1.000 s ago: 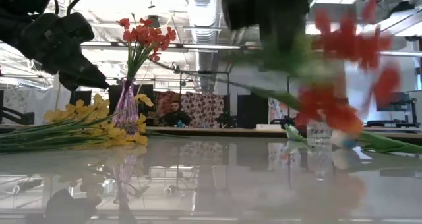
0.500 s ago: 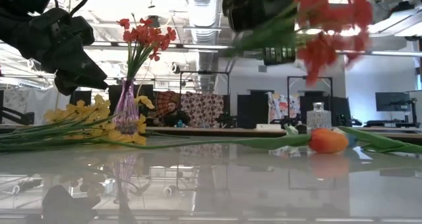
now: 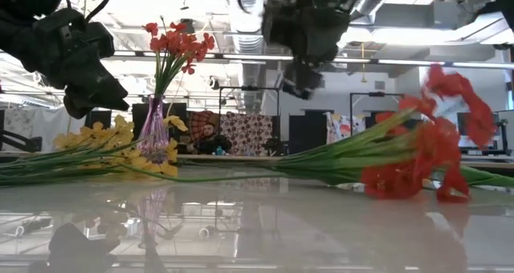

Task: Sort flowers into vase by color
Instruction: Put the red flowers into the purple vase

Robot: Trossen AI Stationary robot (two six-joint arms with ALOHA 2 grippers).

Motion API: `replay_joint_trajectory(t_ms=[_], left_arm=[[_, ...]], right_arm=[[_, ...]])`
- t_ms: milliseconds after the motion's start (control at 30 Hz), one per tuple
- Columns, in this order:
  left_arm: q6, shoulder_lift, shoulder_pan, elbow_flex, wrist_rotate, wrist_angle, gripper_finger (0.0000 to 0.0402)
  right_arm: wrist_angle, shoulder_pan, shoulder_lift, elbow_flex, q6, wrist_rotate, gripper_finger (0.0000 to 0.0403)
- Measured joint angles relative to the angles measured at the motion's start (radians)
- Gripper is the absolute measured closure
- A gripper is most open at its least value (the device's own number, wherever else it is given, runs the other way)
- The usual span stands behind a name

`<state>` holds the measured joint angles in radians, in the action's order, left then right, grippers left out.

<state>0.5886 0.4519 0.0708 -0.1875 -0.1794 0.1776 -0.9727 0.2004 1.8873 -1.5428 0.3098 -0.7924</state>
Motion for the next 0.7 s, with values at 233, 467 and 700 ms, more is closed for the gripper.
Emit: replay_joint_trajectory(t_ms=[233, 467, 700], left_arm=[[0.056, 0.000, 0.000, 0.000, 0.027, 0.000, 0.0269], [0.107, 0.000, 0.000, 0.000, 0.027, 0.002, 0.0269], [0.132, 0.000, 0.000, 0.000, 0.027, 0.019, 0.0269]], right_arm=[[0.116, -0.174, -0.003, -0.055, 0.787, 0.486, 0.0143], [0.227, -0.280, 0.083, -0.044, 1.243, 0.750, 0.0143], [0.229, -0.311, 0.203, -0.043, 1.474, 0.813, 0.0143]])
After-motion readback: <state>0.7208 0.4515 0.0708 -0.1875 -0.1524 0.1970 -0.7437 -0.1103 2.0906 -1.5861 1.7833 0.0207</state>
